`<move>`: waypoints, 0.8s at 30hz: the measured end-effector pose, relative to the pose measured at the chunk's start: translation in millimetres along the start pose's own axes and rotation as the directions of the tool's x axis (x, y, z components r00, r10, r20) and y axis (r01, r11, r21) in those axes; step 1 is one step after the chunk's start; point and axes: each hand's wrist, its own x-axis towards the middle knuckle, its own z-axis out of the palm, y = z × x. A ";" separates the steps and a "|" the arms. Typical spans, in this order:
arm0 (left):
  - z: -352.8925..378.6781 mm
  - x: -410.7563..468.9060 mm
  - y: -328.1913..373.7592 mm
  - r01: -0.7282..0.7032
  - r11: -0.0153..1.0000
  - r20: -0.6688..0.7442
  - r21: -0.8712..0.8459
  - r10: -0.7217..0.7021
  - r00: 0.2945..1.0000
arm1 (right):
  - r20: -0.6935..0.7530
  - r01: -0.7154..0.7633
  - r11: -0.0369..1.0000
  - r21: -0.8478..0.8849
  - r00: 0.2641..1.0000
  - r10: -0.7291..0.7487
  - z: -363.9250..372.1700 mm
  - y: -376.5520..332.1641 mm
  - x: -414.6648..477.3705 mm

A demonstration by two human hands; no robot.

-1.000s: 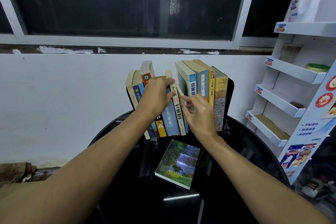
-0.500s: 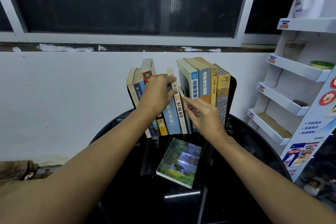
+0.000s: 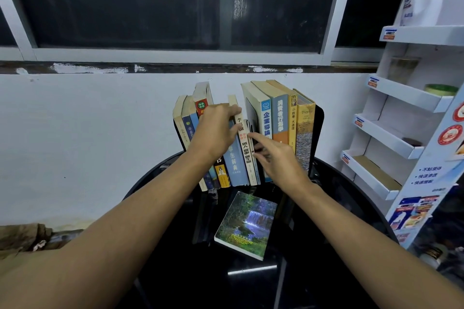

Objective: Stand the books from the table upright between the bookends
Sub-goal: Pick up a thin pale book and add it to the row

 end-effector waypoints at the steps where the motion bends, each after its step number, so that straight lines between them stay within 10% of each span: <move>1: -0.3 0.0 0.2 -0.002 1.000 0.002 0.003 0.002 1.000 | -0.001 -0.001 1.000 0.011 1.000 0.001 -0.2 -0.3 0.9; 24: 5.2 -85.2 -15.6 -0.101 0.994 0.171 0.031 0.095 0.981 | 0.167 -0.199 0.973 -0.116 0.962 0.217 -56.8 -3.7 -43.0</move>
